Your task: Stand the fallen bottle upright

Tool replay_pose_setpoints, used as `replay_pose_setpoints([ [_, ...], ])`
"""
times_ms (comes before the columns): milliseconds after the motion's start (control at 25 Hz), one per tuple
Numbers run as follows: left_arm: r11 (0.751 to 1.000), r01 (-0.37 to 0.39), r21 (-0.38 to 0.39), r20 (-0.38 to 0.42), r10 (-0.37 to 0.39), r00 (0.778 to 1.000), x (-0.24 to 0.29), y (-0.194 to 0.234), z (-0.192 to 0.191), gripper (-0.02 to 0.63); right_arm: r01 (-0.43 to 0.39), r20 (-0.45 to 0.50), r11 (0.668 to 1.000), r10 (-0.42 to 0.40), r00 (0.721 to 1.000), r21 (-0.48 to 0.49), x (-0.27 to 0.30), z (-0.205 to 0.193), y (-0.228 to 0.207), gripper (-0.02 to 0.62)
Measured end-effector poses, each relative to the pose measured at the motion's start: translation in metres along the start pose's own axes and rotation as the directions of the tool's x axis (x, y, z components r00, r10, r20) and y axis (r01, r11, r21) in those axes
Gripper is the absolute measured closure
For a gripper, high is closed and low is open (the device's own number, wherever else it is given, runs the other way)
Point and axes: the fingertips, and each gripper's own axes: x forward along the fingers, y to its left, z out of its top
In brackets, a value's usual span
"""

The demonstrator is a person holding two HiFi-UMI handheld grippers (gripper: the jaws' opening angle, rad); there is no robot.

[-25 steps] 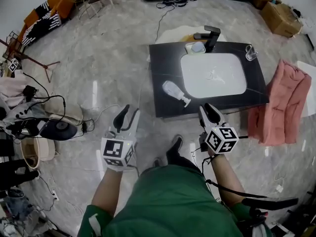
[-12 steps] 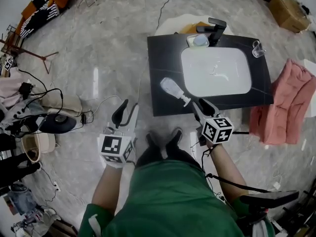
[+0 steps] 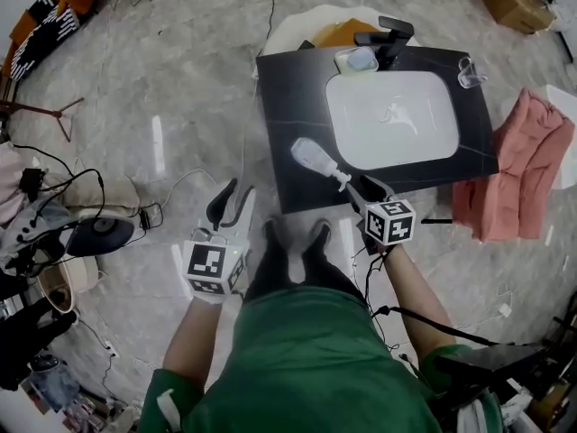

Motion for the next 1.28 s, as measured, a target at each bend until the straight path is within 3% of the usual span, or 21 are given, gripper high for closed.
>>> replay_pose_setpoints([
  [320, 0.999, 0.036, -0.008, -0.04, -0.037, 0.999, 0.015, 0.03, -0.013, 0.485, -0.015, -0.035, 0.98, 0.022, 0.999, 0.199, 0.038, -0.017, -0.014, 0.422],
  [600, 0.999, 0.045, -0.004, -0.054, -0.046, 0.997, 0.019, 0.04, -0.016, 0.486, -0.042, -0.047, 0.965, 0.056, 0.997, 0.26, 0.05, -0.02, -0.013, 0.421],
  [1280, 0.999, 0.04, -0.011, -0.02, -0.04, 0.999, 0.001, 0.044, 0.003, 0.494, 0.043, -0.099, 0.994, -0.033, 0.995, 0.103, 0.033, 0.008, -0.001, 0.434],
])
